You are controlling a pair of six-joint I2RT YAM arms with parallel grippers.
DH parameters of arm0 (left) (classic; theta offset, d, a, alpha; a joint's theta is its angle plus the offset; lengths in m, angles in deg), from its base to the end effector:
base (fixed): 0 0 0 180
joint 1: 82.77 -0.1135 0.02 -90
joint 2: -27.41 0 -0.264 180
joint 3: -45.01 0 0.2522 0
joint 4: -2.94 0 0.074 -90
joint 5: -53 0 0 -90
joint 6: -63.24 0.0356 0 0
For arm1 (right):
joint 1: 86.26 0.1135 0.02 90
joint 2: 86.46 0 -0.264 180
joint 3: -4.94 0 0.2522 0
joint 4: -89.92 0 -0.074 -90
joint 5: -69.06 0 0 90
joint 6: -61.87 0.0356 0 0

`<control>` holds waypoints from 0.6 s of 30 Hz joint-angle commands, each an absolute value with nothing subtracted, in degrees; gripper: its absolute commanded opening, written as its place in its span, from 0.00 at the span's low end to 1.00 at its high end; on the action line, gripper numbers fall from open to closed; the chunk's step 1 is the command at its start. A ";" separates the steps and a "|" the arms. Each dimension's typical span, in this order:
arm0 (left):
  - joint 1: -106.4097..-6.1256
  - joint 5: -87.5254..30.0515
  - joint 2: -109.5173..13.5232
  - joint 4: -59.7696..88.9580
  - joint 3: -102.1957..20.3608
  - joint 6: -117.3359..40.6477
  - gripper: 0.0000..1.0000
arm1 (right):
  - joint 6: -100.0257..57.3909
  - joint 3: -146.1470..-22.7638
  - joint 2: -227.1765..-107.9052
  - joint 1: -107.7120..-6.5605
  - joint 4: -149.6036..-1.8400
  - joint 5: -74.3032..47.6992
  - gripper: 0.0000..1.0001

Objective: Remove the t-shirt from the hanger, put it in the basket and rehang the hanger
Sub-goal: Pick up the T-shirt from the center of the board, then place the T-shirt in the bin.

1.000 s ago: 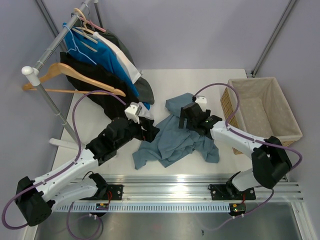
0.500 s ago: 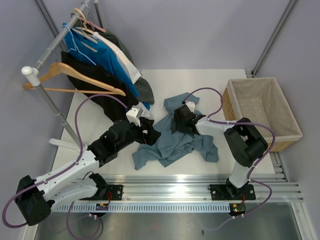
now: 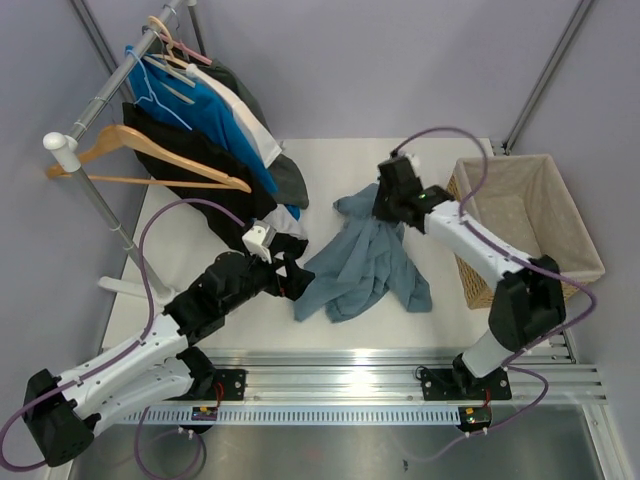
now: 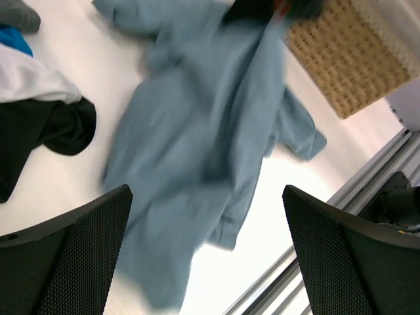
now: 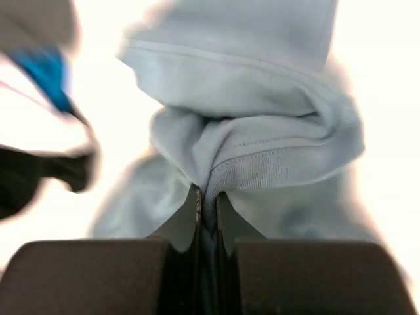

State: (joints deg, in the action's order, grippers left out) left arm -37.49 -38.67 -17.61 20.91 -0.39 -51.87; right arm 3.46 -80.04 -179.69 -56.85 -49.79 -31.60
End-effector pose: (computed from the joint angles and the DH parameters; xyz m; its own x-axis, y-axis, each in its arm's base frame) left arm 0.1345 -0.1343 0.2688 -0.4857 -0.1124 -0.8669 0.5352 0.7459 -0.3965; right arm 0.3139 0.1694 0.2592 -0.7530 0.1665 -0.6366 0.0218 0.9732 0.2287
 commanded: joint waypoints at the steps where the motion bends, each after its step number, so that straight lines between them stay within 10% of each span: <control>1: -37.24 -39.20 -17.68 18.02 0.05 -50.14 0.99 | -3.59 -96.77 -169.26 -61.11 -37.25 -38.60 0.00; 12: -37.06 -35.42 -16.36 16.96 0.75 -50.85 0.99 | -18.63 -147.28 -171.62 -70.17 -23.49 -51.34 0.00; 18: -36.98 -34.54 -16.10 16.96 0.75 -50.58 0.99 | -21.36 -141.65 -171.10 -75.44 -36.75 -66.97 0.00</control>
